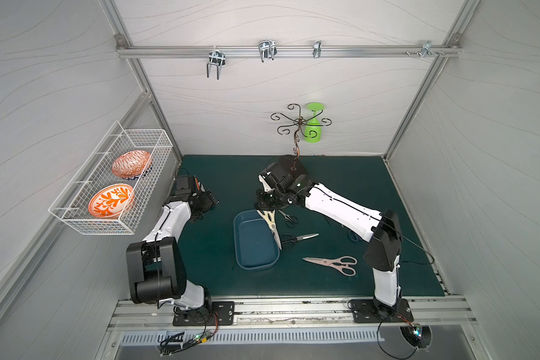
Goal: Put the scissors into the storage box
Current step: Place the scissors in the storage box.
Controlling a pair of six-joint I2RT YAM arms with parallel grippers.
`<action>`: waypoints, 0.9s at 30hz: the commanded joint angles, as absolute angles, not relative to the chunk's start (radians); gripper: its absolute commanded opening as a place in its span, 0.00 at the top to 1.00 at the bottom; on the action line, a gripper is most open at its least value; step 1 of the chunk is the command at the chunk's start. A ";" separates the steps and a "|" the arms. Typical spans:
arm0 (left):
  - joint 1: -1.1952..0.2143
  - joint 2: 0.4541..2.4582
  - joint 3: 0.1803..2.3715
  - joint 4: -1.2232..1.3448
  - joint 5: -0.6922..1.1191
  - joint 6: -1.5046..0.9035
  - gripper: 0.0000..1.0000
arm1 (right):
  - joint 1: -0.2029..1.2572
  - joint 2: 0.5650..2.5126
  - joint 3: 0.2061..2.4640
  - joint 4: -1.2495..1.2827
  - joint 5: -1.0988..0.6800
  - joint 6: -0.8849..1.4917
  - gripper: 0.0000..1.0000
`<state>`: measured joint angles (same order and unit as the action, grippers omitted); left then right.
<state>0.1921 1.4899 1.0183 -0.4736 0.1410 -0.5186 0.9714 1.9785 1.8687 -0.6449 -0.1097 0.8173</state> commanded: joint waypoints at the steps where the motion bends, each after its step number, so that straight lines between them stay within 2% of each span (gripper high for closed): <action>1: 0.197 1.483 1.037 -0.481 0.149 -0.523 0.08 | 1.000 2.001 1.849 -0.544 -0.042 0.938 1.00; 6: 0.199 1.483 1.038 -0.482 0.150 -0.522 0.08 | 1.018 2.002 1.774 -0.469 -0.009 1.035 1.00; 14: 0.202 1.477 1.035 -0.481 0.155 -0.523 0.08 | 1.038 2.075 1.724 -0.408 -0.060 1.137 1.00; 27: 0.202 1.473 1.029 -0.467 0.190 -0.537 0.08 | 1.055 2.174 1.710 -0.434 -0.023 1.147 1.00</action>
<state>0.1967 1.4895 1.0183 -0.4736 0.1699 -0.5289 1.0454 2.1483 1.7023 -0.4175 -0.0334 1.1362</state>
